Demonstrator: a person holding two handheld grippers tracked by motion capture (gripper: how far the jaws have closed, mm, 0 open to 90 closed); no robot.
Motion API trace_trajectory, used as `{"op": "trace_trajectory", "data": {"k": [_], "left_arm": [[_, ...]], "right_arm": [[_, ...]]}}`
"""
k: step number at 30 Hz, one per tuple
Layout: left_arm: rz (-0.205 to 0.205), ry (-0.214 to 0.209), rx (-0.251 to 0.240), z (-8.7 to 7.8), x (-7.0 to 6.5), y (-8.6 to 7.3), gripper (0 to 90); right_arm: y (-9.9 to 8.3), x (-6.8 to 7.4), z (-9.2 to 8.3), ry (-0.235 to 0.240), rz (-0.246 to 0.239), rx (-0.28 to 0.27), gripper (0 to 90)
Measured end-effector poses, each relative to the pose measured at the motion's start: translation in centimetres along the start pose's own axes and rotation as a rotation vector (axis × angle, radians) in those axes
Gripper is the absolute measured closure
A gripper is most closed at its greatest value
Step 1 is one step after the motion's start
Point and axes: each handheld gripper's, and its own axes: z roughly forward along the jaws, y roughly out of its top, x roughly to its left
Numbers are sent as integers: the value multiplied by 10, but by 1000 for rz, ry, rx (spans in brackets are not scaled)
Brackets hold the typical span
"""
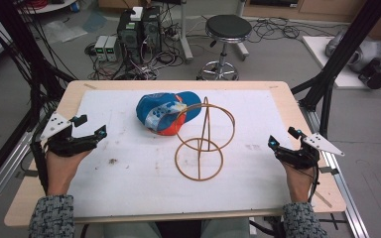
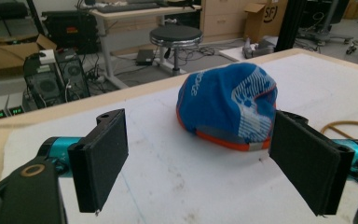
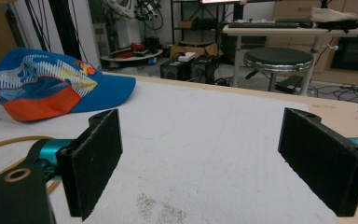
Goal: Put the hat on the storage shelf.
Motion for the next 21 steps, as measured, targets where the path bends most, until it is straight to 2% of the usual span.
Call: {"op": "trace_trajectory", "data": {"k": [7,12,18,21], "left_arm": [[41,-13,-20,21,-2,19,199],[59,-38,-31,38,-5,32,203],[75,-60,-47,63,-11,41,210],[96,-80,-53,79,-15,45,215]], "right_arm": [[0,-1,0,2,-2,0,127],[0,-1,1,3,-3,-1,127],[0,-1,2,11,9,-2,127],[0,-1,1,12,7,-6,127]]}}
